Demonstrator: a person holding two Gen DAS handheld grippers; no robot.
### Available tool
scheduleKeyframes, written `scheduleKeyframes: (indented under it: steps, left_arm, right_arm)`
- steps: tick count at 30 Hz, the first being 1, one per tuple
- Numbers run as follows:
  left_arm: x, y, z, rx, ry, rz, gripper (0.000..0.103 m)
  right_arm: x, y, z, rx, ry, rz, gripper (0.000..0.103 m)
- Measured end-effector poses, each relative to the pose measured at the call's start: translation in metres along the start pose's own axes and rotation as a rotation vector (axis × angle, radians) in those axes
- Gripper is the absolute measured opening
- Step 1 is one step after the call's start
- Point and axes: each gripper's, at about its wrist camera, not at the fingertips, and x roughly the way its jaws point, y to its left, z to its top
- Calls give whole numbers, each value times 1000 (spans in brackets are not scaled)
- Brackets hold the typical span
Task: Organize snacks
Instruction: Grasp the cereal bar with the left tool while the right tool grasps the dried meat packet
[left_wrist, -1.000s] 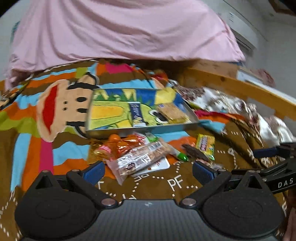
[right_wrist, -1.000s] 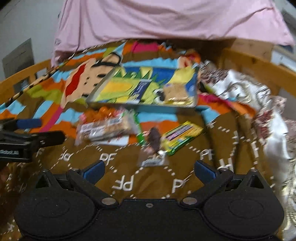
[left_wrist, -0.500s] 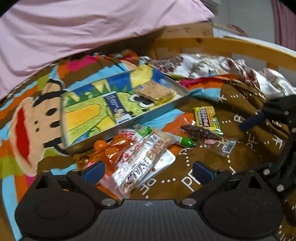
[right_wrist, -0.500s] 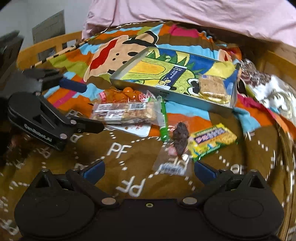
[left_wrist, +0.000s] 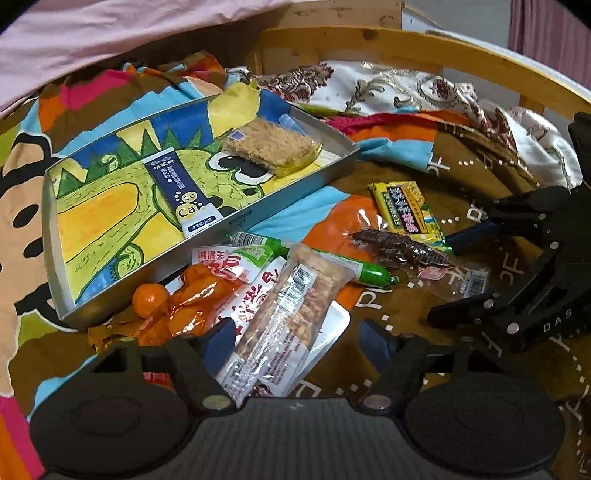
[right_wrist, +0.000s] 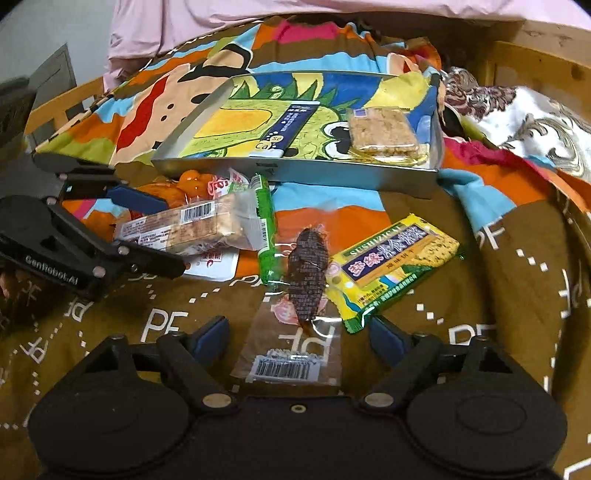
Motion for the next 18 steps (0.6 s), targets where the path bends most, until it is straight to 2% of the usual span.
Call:
scheduleKeyframes:
  steps: [5, 8, 14, 18]
  left_arm:
    - [6, -6, 5, 44, 43, 45, 56]
    - [8, -10, 7, 34, 66, 73, 55]
    - [6, -14, 14, -83, 129, 105, 54]
    - [2, -9, 18, -257, 197, 83, 53]
  right_arm:
    - [3, 2, 3, -8, -11, -10, 62]
    - [2, 4, 4, -20, -7, -28, 54]
    - [-9, 4, 3, -20, 25, -1, 54]
    - [-23, 7, -5, -80, 72, 38, 54]
